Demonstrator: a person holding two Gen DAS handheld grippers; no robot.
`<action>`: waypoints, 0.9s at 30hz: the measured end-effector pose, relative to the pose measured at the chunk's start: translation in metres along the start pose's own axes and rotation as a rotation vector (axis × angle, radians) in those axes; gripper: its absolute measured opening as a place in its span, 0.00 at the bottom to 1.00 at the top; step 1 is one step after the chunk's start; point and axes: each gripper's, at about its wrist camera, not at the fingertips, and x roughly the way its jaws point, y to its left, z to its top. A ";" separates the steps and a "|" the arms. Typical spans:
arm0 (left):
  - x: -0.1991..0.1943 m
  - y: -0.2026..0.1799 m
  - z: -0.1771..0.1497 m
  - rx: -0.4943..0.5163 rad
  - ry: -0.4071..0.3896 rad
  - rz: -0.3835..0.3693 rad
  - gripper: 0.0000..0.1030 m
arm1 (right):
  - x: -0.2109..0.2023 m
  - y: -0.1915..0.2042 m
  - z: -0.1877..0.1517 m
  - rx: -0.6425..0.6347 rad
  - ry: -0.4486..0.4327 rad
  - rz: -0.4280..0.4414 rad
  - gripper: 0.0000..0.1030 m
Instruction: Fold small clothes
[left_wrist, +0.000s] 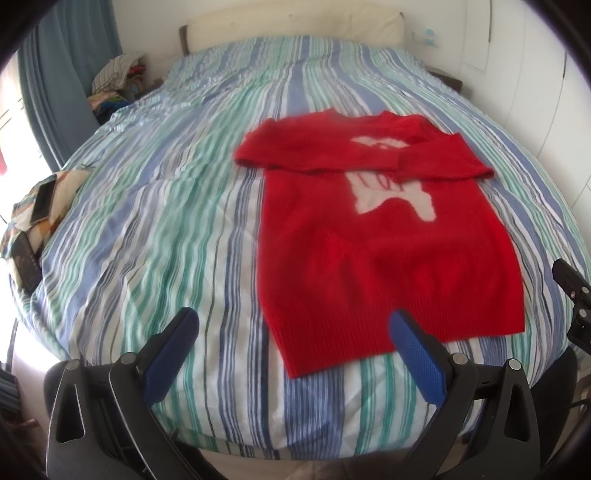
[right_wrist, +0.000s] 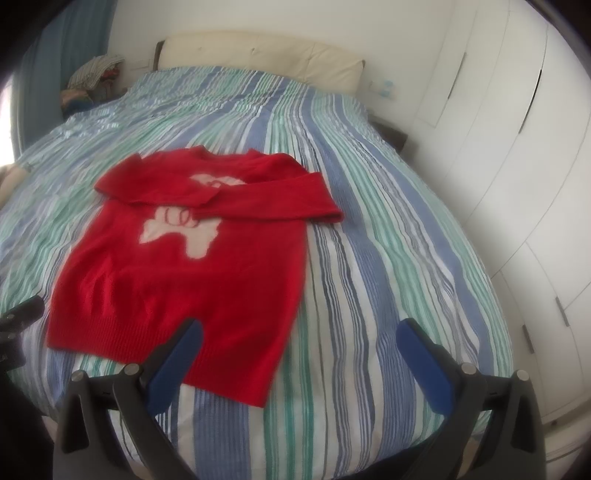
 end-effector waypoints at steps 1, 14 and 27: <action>0.000 0.000 0.000 -0.001 0.000 -0.001 1.00 | 0.000 0.000 0.000 -0.001 0.000 0.000 1.00; 0.002 0.001 -0.001 -0.001 0.001 0.000 1.00 | -0.001 0.003 0.002 -0.007 0.002 -0.007 1.00; 0.042 0.039 -0.013 -0.053 0.094 -0.001 1.00 | 0.021 -0.034 -0.005 0.100 0.039 0.223 1.00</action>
